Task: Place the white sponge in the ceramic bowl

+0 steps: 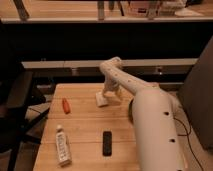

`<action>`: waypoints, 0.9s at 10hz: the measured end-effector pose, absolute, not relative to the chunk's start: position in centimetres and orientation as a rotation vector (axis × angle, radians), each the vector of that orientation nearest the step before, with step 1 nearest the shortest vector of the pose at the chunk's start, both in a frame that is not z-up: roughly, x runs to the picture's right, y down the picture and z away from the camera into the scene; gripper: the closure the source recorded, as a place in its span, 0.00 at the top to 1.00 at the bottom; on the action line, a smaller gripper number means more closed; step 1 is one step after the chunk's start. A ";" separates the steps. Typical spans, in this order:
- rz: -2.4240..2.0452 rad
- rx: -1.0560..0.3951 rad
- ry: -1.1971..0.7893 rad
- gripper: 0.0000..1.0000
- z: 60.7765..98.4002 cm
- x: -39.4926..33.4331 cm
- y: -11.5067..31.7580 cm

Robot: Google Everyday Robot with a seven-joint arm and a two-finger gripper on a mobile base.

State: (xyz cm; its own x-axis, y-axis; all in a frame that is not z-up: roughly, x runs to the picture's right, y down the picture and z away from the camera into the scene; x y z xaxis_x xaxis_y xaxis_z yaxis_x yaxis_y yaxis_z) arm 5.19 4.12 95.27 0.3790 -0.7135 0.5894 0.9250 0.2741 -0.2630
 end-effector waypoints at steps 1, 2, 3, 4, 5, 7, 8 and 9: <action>-1.134 -0.600 -0.394 0.80 94.9 4.9 3.8; -1.135 -0.580 -0.387 0.80 94.6 5.0 3.6; -1.144 -0.555 -0.372 0.80 93.9 4.7 3.4; -1.155 -0.541 -0.377 0.80 93.7 4.3 3.6; -1.177 -0.525 -0.385 0.80 93.7 4.0 3.7; -1.233 -0.498 -0.389 0.80 94.0 3.5 4.2; -1.255 -0.490 -0.390 0.80 94.3 3.0 4.5; -1.278 -0.485 -0.397 0.80 94.7 2.4 4.9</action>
State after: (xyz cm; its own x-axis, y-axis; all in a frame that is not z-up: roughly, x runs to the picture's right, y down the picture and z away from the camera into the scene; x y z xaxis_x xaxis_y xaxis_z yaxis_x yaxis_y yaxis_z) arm 2.35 4.86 94.72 0.2462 -0.8070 0.5368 0.9691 0.2135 -0.1234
